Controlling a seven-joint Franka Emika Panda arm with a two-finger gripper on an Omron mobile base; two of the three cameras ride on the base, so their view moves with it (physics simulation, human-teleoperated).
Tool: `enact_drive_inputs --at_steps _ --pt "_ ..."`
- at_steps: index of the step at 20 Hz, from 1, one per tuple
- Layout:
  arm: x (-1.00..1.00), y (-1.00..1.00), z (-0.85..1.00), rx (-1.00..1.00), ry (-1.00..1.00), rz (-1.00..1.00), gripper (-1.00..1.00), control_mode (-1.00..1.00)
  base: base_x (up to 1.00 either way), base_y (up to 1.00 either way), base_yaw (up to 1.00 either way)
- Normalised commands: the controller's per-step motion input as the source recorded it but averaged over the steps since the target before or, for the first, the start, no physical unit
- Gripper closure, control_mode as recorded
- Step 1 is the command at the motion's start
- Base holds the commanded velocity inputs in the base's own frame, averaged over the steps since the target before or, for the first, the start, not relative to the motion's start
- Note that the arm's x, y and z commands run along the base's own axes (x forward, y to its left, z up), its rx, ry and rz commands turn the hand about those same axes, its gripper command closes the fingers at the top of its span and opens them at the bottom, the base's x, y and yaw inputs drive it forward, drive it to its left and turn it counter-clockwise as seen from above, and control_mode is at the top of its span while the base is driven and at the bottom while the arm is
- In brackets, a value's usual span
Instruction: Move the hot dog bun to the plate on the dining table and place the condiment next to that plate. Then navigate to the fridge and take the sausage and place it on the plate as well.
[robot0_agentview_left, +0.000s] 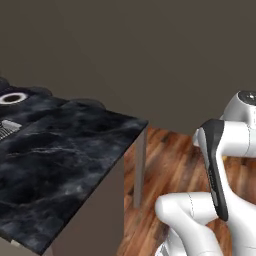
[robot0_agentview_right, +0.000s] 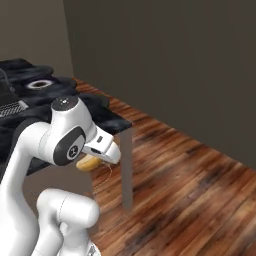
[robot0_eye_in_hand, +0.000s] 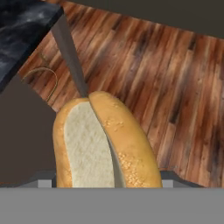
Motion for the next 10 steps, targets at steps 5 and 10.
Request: enact_drive_inputs --at_steps 5,10 --pt "0.00 0.00 0.00 0.00 0.00 0.00 1.00 1.00 0.52 -1.00 0.22" --pt "0.00 0.00 0.00 0.00 0.00 0.00 1.00 1.00 0.64 -0.94 0.23"
